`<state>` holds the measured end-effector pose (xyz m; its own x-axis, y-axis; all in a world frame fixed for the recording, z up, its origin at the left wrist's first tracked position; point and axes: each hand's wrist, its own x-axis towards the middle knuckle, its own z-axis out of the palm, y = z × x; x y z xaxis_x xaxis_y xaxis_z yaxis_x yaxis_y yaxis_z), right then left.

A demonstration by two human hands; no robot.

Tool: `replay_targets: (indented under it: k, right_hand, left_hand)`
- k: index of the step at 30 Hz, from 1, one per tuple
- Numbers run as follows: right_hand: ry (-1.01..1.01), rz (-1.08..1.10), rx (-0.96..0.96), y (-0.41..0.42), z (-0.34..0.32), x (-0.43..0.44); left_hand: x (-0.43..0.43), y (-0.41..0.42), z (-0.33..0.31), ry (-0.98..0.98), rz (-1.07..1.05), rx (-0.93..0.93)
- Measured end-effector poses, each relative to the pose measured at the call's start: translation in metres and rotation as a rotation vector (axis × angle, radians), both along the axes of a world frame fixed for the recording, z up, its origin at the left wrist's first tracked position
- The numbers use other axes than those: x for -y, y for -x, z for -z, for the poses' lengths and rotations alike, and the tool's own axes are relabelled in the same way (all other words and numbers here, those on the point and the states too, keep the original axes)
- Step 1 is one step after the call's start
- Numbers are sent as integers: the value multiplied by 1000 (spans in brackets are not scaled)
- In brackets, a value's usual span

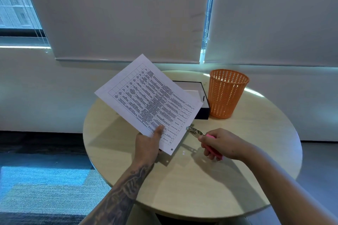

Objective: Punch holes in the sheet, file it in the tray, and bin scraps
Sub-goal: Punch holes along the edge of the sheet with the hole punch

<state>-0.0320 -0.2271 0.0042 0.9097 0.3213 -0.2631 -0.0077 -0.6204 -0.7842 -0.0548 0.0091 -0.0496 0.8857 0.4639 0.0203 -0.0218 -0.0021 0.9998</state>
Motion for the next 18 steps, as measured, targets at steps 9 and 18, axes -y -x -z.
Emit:
replay_targets:
  k: [9,18]
  right_hand:
    - [10,-4,7,2,-2,-5]
    - [48,-18,30,1,0,-6]
  left_hand:
    - [1,1,-1,-6,13,9]
    - [0,0,1,-4,11,-46]
